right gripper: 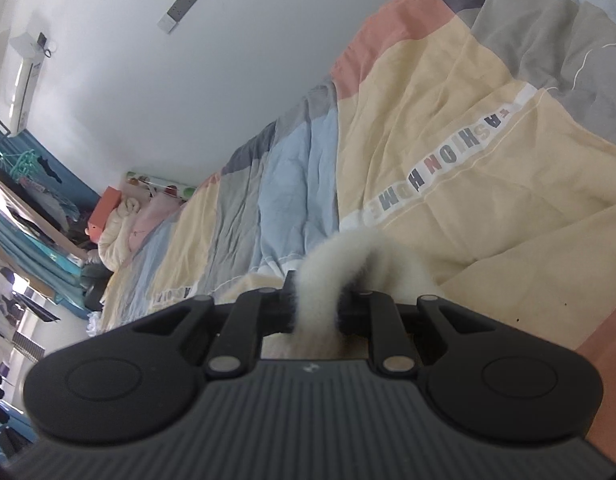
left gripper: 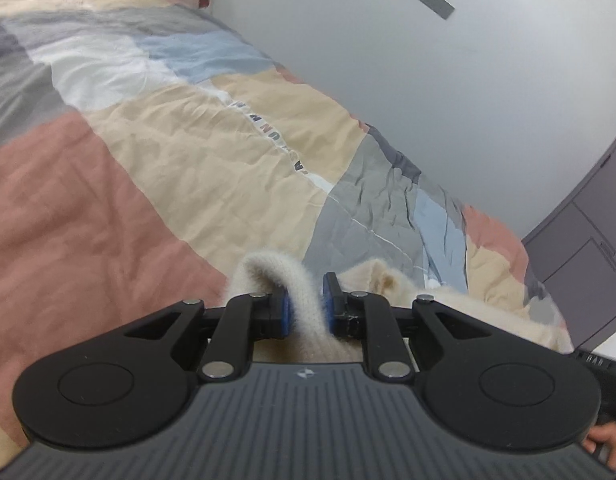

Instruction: Fold large clothes

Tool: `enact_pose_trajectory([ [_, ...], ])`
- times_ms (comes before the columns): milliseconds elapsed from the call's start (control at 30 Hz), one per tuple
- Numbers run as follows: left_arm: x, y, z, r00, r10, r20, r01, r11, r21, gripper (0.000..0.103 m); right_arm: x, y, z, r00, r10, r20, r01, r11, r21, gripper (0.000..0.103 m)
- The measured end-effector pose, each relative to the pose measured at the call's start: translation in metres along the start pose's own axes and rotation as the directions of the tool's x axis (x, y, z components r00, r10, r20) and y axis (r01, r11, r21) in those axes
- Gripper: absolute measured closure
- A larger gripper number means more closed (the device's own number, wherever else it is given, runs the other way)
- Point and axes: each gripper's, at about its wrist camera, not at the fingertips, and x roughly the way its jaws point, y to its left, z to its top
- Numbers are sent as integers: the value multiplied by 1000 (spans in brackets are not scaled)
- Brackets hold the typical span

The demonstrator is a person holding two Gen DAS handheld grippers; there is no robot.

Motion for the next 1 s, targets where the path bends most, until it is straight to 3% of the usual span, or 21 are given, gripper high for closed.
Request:
enact_pose_trajectory([
  [167, -18, -13, 7, 999, 21, -31, -20, 999, 46, 76, -12, 14, -3, 1000, 11, 4, -11, 996, -92, 79],
  [267, -37, -23, 8, 999, 45, -8, -45, 996, 82, 57, -22, 20, -4, 1000, 27, 0, -27, 992, -122, 67],
  [333, -51, -27, 8, 999, 42, 18, -44, 995, 90, 41, -31, 26, -7, 1000, 31, -1, -31, 989, -143, 53],
  [367, -58, -29, 8, 999, 26, 29, -29, 996, 90, 40, -36, 33, -9, 1000, 21, 0, -21, 982, -188, 53],
  [467, -72, -36, 5, 999, 14, 39, -18, 994, 110, 39, -49, 50, -19, 1000, 4, 14, 1, 949, -316, 53],
  [567, -86, -45, -8, 999, 7, 48, -15, 986, 169, 39, -62, 59, -26, 1000, 7, 22, 2, 933, -359, 53],
  [767, -99, -68, -45, 998, -56, -18, 59, 968, 244, 39, -82, 76, -44, 1000, 2, -21, -11, 903, -429, 53],
  [1000, -72, -83, -78, 995, -9, -99, 44, 936, 351, 38, -75, 88, -65, 997, -34, -70, -8, 855, -519, 53],
])
